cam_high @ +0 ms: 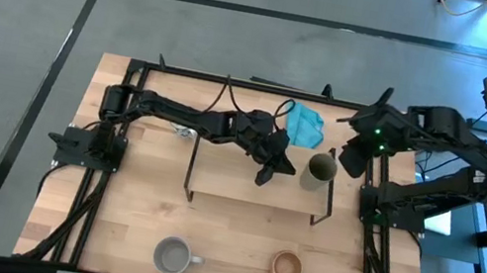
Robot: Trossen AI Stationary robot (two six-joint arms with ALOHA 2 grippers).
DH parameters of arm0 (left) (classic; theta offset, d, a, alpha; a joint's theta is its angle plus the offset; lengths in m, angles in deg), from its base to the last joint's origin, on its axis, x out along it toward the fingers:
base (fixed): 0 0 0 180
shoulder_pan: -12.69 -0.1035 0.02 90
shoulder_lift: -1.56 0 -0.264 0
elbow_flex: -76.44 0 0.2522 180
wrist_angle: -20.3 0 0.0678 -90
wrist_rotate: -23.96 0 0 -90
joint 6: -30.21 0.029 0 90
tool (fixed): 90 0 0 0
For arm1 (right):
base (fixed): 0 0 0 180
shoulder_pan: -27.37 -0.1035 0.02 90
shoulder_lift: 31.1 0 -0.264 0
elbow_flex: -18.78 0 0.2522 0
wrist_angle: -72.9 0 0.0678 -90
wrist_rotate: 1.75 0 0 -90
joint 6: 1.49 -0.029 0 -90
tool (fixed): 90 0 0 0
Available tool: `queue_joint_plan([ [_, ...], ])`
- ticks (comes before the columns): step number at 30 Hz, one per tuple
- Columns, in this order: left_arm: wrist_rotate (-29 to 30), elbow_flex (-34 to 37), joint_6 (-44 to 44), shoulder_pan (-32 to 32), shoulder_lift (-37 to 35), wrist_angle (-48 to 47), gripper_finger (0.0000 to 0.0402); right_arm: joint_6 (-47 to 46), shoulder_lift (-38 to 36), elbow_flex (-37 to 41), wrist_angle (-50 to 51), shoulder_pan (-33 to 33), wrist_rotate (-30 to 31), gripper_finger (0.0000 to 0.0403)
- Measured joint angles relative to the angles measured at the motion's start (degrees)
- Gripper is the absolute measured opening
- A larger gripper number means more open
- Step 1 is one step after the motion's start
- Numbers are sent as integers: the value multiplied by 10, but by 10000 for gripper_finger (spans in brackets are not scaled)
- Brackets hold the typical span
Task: Stack small to large cups/mugs on shelf
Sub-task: Put the blue patterned mug on the shelf
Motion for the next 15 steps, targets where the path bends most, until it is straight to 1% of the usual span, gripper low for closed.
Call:
queue_joint_plan([
  [3,6,-8,-2,0,11,16,28,0,0,0,0,7,7,104],
  [5,10,-14,-3,0,14,0,28,1,0,0,0,9,8,104],
  [8,11,-33,-2,0,28,13,28,0,1,0,0,9,8,104],
  [12,5,-59,-2,2,52,6,28,0,2,0,0,8,8,104],
  [15,0,-65,-2,2,57,-16,28,-2,2,0,0,8,8,104],
])
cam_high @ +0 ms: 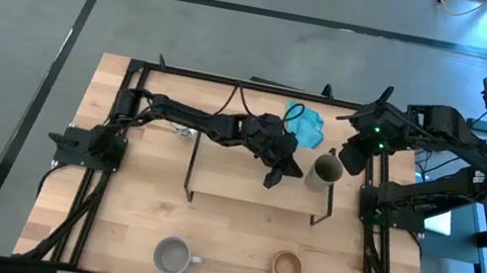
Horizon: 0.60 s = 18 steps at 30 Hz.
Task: Stack small to large cups/mugs on shelf
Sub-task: Put the blue patterned mug on the shelf
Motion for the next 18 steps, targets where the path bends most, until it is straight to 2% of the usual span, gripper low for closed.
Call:
queue_joint_plan([
  [11,11,-2,6,-10,-11,-28,28,5,0,0,0,0,0,104],
  [14,19,-2,27,-11,-40,-72,28,18,0,0,0,0,11,104],
  [18,59,-2,69,-11,-99,-161,28,26,0,0,-17,0,38,104],
])
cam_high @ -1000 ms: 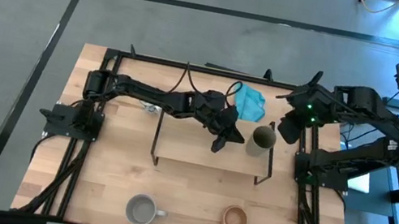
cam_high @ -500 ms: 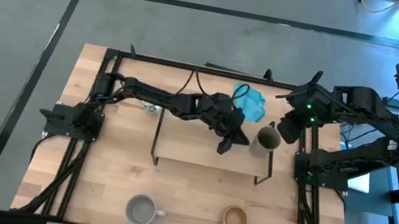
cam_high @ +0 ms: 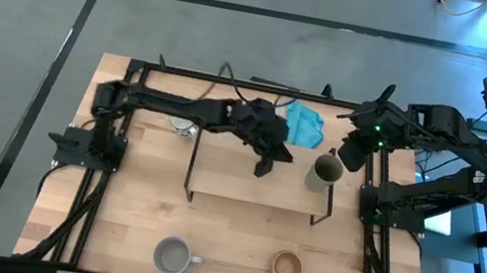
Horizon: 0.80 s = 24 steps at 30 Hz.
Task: Stack small to large cups/mugs on shelf
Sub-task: Put the blue patterned mug on the shelf
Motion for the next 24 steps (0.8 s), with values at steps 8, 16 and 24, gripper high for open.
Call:
queue_joint_plan([
  [8,18,0,23,-11,-97,-90,28,59,2,0,-243,0,-31,104],
  [16,10,11,41,-24,-185,-216,27,40,39,0,-443,-3,-122,104],
  [24,24,123,21,-16,-327,-208,28,50,107,0,-545,-16,-157,104],
])
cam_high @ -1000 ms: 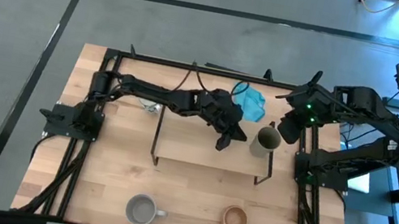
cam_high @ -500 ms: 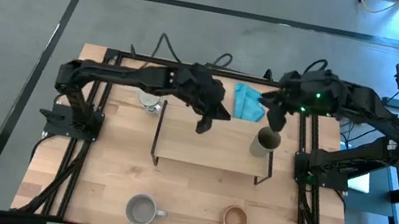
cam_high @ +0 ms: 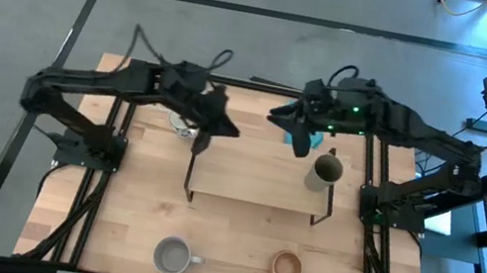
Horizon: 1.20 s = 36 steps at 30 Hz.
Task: Stack small to large cups/mugs on shelf
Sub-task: Put the blue patterned mug on the shelf
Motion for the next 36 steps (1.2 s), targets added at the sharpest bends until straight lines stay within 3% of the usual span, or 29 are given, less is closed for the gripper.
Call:
queue_joint_plan([
  [7,59,169,-95,0,-142,48,27,-14,15,0,6,0,-19,104],
  [13,83,256,-148,0,-218,148,27,-14,15,0,-2,1,-18,104],
  [36,143,259,-146,0,-236,171,27,-13,15,0,-10,1,-17,104],
])
